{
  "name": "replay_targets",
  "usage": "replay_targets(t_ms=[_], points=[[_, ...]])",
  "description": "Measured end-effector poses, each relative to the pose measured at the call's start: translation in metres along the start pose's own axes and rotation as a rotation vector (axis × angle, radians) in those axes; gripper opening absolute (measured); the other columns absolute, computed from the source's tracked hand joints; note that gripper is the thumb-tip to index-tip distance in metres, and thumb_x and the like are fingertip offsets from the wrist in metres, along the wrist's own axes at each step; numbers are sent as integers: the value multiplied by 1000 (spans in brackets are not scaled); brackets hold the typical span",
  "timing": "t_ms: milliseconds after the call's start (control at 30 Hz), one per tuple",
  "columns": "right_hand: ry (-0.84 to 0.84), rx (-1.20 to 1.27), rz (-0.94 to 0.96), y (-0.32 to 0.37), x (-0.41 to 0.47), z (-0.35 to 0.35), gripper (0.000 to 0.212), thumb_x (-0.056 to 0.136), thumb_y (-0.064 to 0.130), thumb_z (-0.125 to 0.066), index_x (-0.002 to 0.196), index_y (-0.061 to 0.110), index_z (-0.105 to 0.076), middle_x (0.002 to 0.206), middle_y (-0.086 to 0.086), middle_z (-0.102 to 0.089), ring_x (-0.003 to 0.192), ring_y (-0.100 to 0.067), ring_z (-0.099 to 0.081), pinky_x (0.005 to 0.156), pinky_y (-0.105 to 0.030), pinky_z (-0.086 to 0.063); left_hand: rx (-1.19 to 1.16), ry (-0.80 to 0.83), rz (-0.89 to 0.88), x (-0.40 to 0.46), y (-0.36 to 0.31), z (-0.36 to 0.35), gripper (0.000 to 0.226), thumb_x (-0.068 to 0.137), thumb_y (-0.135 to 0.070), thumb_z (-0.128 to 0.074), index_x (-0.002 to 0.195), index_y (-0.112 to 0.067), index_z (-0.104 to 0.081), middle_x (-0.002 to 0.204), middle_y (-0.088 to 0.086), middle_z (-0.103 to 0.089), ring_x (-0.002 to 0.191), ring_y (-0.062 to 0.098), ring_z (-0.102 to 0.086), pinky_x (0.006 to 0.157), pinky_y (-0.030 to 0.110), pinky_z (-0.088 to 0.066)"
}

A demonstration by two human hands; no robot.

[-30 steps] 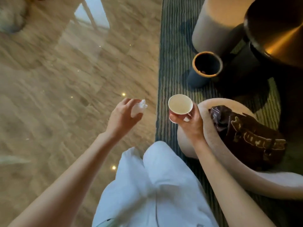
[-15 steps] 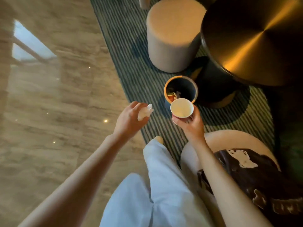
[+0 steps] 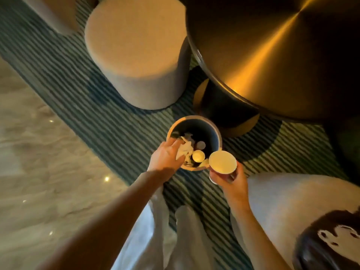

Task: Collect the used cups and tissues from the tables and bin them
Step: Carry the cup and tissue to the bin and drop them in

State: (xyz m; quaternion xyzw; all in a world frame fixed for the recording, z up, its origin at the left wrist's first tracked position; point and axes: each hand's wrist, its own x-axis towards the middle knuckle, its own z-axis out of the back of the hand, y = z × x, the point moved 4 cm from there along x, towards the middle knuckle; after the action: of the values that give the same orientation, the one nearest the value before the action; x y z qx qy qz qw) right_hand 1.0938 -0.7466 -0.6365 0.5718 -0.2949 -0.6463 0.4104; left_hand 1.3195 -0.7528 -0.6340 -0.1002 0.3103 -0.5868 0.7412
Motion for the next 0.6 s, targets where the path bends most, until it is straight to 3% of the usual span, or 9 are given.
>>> replay_targets(t_ms=[200, 333, 467, 600], points=[[-112, 42, -26, -51, 38, -29, 64, 66, 18, -84, 114, 44, -52, 110, 24, -63, 108, 0, -60, 80, -19, -54, 153, 209, -112, 94, 31, -70, 61, 89, -39, -56, 143, -27, -30, 148, -1, -33, 133, 23, -35, 104, 41, -37], [-130, 100, -20, -54, 64, -58, 80, 61, 23, -85, 132, 26, -47, 120, 13, -60, 117, -10, -56, 95, -34, -52, 337, 239, -177, 111, 41, -82, 68, 89, -42, -56, 146, -21, -26, 152, 5, -28, 138, 26, -28, 109, 44, -31], [-131, -47, 11, -53, 94, -87, 80, 66, 12, -85, 134, 17, -42, 131, 0, -55, 124, -14, -50, 107, -35, -43, 417, 139, -290, 110, 44, -61, 58, 91, -38, -50, 144, -18, -33, 151, 7, -32, 139, 26, -25, 111, 44, -26], [-160, -392, -159, -47, 95, -99, 92, 73, 26, -80, 147, 17, -27, 151, -5, -35, 140, -23, -32, 113, -39, -32, 526, 152, -305, 100, 44, -36, 56, 95, -40, -45, 144, -19, -32, 151, 8, -31, 140, 27, -24, 114, 44, -22]])
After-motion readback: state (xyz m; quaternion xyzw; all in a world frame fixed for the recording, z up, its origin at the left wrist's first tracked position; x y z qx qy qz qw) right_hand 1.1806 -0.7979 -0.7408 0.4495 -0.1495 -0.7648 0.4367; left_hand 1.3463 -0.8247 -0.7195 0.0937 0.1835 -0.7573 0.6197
